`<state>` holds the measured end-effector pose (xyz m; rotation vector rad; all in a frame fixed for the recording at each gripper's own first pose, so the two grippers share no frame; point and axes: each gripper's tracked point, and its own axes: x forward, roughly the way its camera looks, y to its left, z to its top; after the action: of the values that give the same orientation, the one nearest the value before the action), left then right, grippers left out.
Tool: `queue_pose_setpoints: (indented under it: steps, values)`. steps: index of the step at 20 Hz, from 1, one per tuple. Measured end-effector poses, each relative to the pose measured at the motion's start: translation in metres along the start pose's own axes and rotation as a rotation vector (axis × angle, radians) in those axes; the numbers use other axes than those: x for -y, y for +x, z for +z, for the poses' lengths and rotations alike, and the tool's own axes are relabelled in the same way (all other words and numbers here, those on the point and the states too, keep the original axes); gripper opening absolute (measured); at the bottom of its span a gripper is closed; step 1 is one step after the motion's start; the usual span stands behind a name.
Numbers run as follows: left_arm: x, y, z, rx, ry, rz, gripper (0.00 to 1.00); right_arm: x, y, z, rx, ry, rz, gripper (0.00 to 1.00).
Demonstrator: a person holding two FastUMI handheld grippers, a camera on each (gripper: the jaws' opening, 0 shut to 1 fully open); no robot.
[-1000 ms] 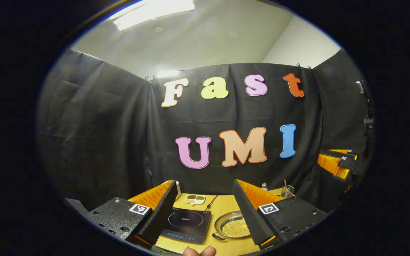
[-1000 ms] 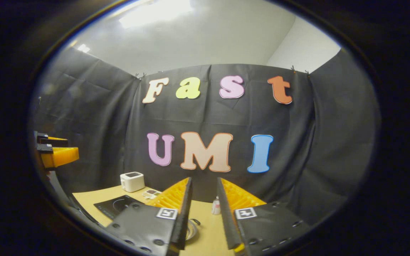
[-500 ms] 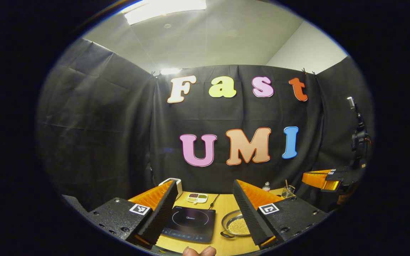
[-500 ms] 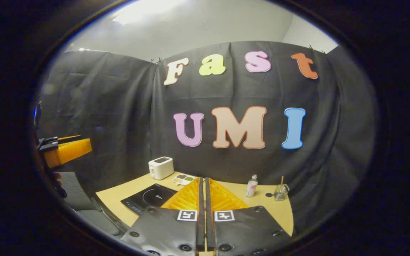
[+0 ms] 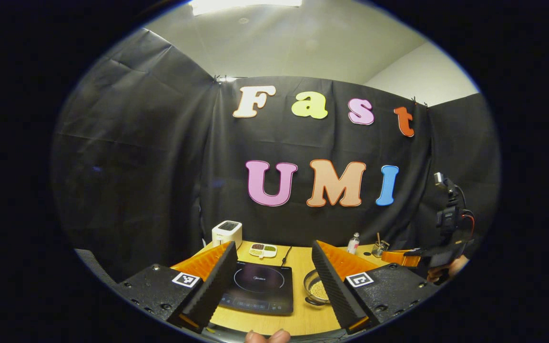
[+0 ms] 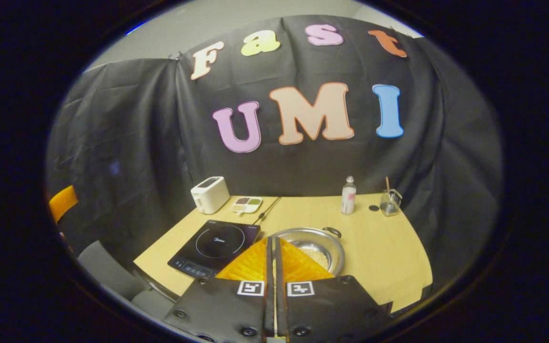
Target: First push the handle of the pot to place it horizontally, then grasp the pot with both hands and set it on the induction cooktop.
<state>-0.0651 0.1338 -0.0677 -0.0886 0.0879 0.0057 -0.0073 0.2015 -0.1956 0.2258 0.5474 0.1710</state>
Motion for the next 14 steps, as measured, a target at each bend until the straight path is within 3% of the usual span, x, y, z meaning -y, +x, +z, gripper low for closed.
queue_pose_setpoints:
  steps: [2,6,14]
  values:
    - [-0.009,0.002,-0.006,-0.003,0.005,0.006,0.92,-0.005,0.011,-0.022,-0.057,0.012,-0.005,0.04]
    - [-0.02,0.015,-0.03,-0.045,-0.033,0.017,0.95,-0.007,0.034,-0.07,-0.188,0.046,-0.016,0.04]
    - [-0.049,0.079,-0.024,-0.069,0.003,0.065,0.92,-0.02,0.086,-0.113,-0.271,0.035,0.017,0.01]
